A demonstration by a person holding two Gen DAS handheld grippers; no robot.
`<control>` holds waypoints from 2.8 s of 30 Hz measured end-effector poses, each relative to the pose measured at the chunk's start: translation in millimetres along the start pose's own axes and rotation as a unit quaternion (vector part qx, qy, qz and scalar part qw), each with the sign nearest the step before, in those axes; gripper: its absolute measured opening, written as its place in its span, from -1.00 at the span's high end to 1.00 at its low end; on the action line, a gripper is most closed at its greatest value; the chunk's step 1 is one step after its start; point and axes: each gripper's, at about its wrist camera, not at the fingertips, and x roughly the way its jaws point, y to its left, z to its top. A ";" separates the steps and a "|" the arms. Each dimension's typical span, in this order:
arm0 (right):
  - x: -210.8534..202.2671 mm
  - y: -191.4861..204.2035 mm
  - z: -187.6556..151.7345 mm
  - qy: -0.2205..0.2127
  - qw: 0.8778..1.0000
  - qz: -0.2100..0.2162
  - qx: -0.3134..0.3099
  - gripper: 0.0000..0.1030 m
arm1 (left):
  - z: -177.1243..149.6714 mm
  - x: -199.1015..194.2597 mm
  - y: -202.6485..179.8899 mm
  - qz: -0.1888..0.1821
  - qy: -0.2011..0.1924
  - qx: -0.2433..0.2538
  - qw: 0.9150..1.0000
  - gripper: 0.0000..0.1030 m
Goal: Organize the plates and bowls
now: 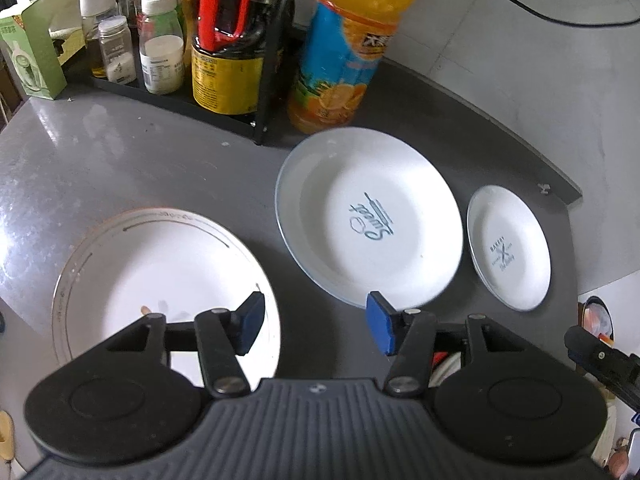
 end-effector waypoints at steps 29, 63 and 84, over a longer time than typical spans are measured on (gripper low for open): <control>133.5 44.6 39.6 0.100 0.988 -0.083 0.079 -0.02 | 94.4 104.9 23.3 -0.060 0.047 0.076 0.994 0.05; 167.2 31.2 41.4 0.134 0.987 -0.043 0.080 0.82 | 99.6 115.9 57.7 -0.071 0.071 -0.047 0.994 0.83; 91.5 47.3 43.4 0.082 0.995 0.047 0.013 0.84 | 53.6 28.5 50.3 -0.057 0.005 -0.094 0.994 0.87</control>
